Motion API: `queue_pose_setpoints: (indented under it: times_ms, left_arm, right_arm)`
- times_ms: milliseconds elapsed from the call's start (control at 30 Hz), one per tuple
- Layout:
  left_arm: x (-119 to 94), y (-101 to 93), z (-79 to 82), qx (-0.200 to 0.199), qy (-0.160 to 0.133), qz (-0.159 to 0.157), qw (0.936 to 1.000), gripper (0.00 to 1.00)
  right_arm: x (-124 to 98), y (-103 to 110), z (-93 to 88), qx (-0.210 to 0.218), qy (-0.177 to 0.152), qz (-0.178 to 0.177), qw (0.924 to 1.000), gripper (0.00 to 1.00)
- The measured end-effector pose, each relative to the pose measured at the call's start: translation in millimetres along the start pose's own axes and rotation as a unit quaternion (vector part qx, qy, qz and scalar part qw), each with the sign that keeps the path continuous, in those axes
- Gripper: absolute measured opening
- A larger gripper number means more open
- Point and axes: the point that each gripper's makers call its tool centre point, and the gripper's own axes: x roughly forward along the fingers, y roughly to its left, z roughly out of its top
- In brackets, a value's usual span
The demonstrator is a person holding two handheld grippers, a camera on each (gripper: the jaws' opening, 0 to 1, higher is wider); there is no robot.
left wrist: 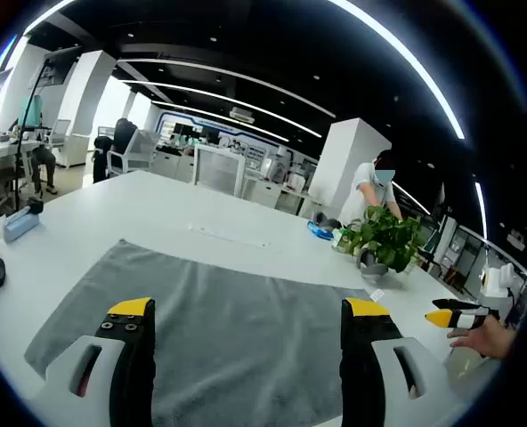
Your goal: Fold the towel on the table until its edges align and the towel forms a compact rectangular stack.
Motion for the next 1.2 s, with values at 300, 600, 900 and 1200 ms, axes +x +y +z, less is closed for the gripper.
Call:
queue_pose_setpoints:
  times_ms: [300, 600, 900, 1200]
  left_arm:
    - [-2, -1.9, 0.5, 0.000, -0.001, 0.001, 1.0000, 0.88]
    - [-4, -5.4, 0.4, 0.000, -0.001, 0.001, 1.0000, 0.88]
    - [-6, -5.7, 4.3, -0.008, -0.008, 0.000, 0.9999, 0.87]
    - [-6, 0.2, 17.5, -0.022, -0.030, 0.003, 0.9993, 0.86]
  right_arm:
    - [0, -1, -0.4, 0.000, 0.001, -0.002, 1.0000, 0.86]
    - [-3, -6, 3.5, -0.003, -0.006, -0.012, 0.9999, 0.82]
    - [-2, -6, 1.7, -0.004, -0.001, -0.014, 0.9999, 0.81]
    - [-4, -11, 10.3, -0.004, -0.012, -0.023, 0.9997, 0.80]
